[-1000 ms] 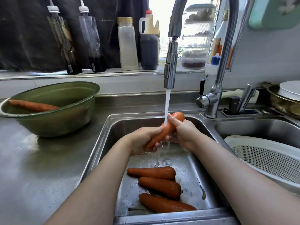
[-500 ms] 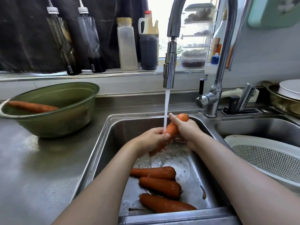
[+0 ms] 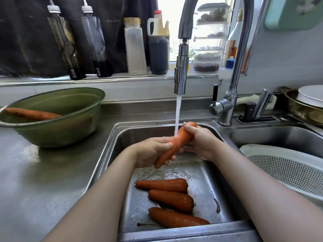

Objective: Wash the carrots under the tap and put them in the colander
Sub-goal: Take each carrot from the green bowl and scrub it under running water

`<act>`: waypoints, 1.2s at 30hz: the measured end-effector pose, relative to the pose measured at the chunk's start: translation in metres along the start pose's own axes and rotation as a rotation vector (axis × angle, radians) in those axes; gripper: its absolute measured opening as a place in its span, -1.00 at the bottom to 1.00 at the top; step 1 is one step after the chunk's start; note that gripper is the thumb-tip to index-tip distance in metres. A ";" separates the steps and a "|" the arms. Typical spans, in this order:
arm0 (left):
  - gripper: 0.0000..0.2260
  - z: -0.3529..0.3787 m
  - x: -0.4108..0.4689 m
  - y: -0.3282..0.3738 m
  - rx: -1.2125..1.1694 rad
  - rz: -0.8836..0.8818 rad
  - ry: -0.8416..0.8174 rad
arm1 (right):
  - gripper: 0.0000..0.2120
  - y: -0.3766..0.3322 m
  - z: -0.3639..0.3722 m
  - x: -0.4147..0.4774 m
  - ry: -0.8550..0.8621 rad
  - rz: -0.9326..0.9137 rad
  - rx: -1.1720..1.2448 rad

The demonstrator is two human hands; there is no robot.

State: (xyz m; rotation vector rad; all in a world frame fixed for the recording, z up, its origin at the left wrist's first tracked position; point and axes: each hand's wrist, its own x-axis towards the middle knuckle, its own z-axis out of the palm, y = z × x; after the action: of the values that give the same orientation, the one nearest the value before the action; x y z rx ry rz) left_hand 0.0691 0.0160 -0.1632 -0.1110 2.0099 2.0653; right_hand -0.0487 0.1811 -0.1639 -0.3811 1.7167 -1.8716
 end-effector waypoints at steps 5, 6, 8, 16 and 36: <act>-0.73 0.018 0.004 0.007 0.186 0.053 0.253 | -0.73 -0.002 -0.004 0.000 -0.064 -0.049 0.067; -0.67 0.023 0.005 0.009 0.244 0.045 0.332 | -0.72 -0.001 -0.005 0.000 -0.068 -0.048 0.063; -0.56 0.031 0.007 0.014 0.286 0.029 0.465 | -0.73 0.001 -0.005 0.000 -0.074 -0.053 0.065; -0.71 0.010 -0.003 0.007 0.008 -0.003 -0.004 | -0.71 0.002 -0.007 0.002 -0.052 -0.040 0.131; -0.70 0.010 0.000 0.007 -0.136 -0.007 -0.082 | -0.51 0.002 -0.006 0.005 0.115 0.068 0.037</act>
State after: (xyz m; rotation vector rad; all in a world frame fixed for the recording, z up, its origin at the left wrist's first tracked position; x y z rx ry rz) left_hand 0.0687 0.0261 -0.1565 -0.0575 1.8198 2.1644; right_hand -0.0557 0.1826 -0.1676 -0.2019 1.7439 -1.9064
